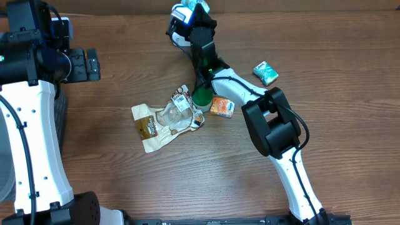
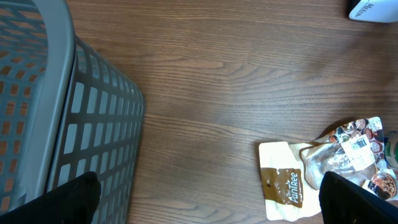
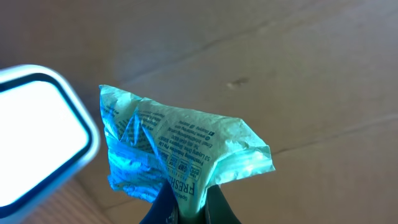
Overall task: Scan the item barcode
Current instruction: 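Hold the wipes pouch in front of the scanner face, then carry the wipes pouch right and set it down on the table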
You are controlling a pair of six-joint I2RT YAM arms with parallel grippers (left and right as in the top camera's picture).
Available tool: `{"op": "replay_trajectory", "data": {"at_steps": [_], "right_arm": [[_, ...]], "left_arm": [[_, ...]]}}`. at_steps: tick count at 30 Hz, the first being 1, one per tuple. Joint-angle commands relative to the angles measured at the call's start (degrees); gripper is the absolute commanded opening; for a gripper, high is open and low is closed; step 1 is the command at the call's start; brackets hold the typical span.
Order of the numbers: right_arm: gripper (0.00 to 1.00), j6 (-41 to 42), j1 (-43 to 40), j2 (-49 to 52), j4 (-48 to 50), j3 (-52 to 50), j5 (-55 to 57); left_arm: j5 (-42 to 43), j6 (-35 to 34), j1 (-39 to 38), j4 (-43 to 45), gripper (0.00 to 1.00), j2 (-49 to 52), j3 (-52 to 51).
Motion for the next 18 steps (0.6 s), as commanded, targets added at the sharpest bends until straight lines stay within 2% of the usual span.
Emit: {"op": "replay_trajectory", "data": {"at_steps": [1, 6, 9, 11, 14, 18], "right_arm": [[0.04, 4.74, 0.52, -6.25, -2.23, 1.36, 1.14], [0.04, 13.68, 0.52, -13.33, -10.75, 1.36, 2.58], [0.04, 22.34, 0.52, -19.34, -19.41, 1.36, 2.49], [0.04, 31.65, 0.52, -24.33, -28.0, 1.36, 2.49], [0.04, 51.21, -0.59, -31.95, -42.64, 1.36, 1.55], [0.04, 70.4, -5.18, -39.85, -60.46, 1.36, -7.65]], "left_arm": [[-0.15, 0.92, 0.55, 0.2, 0.99, -0.5, 0.39], [-0.15, 0.92, 0.55, 0.2, 0.99, -0.5, 0.39], [-0.15, 0.92, 0.55, 0.2, 1.0, -0.5, 0.39], [-0.15, 0.92, 0.55, 0.2, 1.0, -0.5, 0.39], [-0.15, 0.92, 0.55, 0.2, 0.99, -0.5, 0.39], [-0.15, 0.92, 0.55, 0.2, 1.0, -0.5, 0.39]]}}
